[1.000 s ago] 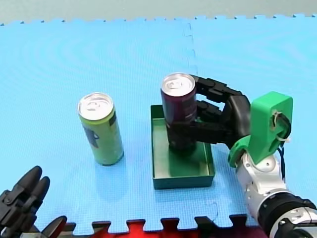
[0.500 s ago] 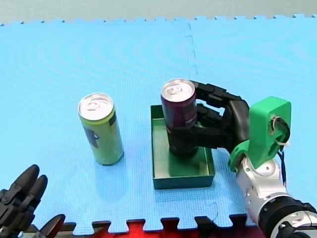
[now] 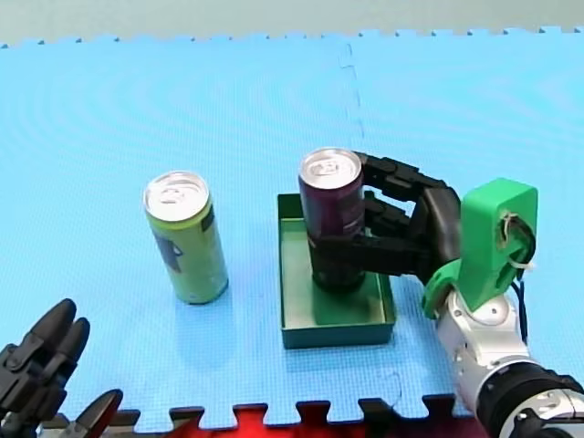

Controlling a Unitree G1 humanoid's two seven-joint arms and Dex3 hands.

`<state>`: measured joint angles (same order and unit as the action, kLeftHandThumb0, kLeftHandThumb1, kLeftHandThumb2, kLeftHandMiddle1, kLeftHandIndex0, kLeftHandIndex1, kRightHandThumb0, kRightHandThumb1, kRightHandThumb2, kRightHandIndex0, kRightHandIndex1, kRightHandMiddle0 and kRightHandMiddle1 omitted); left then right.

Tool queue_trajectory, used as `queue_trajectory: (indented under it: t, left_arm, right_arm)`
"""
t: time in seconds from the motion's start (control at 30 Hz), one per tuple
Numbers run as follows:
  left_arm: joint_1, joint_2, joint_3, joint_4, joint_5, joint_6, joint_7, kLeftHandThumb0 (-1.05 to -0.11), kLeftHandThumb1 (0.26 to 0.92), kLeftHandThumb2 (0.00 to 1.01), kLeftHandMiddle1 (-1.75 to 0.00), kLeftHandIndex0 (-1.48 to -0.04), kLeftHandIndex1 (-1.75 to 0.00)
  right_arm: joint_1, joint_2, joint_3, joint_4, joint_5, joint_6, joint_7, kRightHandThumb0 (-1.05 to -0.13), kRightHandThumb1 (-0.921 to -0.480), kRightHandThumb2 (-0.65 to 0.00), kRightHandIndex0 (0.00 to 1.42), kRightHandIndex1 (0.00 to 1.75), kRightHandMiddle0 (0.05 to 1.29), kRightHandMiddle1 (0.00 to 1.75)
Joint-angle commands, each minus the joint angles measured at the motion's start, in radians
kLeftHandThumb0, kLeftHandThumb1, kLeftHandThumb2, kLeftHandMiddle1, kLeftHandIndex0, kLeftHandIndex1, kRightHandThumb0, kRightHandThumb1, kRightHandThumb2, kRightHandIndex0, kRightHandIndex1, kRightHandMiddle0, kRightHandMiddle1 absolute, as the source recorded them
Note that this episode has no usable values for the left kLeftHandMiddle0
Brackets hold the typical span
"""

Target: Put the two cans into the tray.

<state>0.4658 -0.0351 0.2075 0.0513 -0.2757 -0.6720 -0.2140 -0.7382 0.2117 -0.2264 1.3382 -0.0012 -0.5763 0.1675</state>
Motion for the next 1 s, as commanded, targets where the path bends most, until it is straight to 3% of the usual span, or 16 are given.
queue_trajectory:
  t: [0.0, 0.3, 0.53, 0.97]
  left_arm:
    - [-0.003, -0.001, -0.001, -0.004, 0.009, 0.005, 0.008, -1.048, 0.904, 0.01, -0.01, -0.63, -0.01]
    - [-0.004, -0.013, -0.011, -0.010, 0.028, 0.009, 0.028, -1.048, 0.915, 0.01, -0.01, -0.63, -0.01]
    - [-0.004, -0.009, -0.009, -0.013, 0.021, 0.015, 0.027, -1.048, 0.920, 0.01, 0.00, -0.64, -0.01]
    - [-0.012, 0.004, 0.002, -0.003, 0.004, 0.011, 0.012, -1.048, 0.920, 0.01, 0.00, -0.64, -0.01]
  right_arm:
    - [-0.007, -0.005, -0.007, -0.001, 0.008, 0.004, 0.001, -0.325, -0.779, 0.000, 1.36, 0.00, 1.23, 0.00]
    - [-0.013, -0.020, -0.008, -0.002, 0.004, 0.014, -0.013, -0.318, -0.781, -0.001, 1.36, 0.00, 1.23, 0.00]
    - [-0.011, -0.021, -0.012, -0.003, 0.008, 0.013, -0.009, -0.317, -0.783, -0.001, 1.36, 0.00, 1.23, 0.00]
    - [0.023, -0.016, -0.013, -0.002, 0.007, -0.011, 0.003, -0.317, -0.782, 0.000, 1.36, 0.00, 1.23, 0.00]
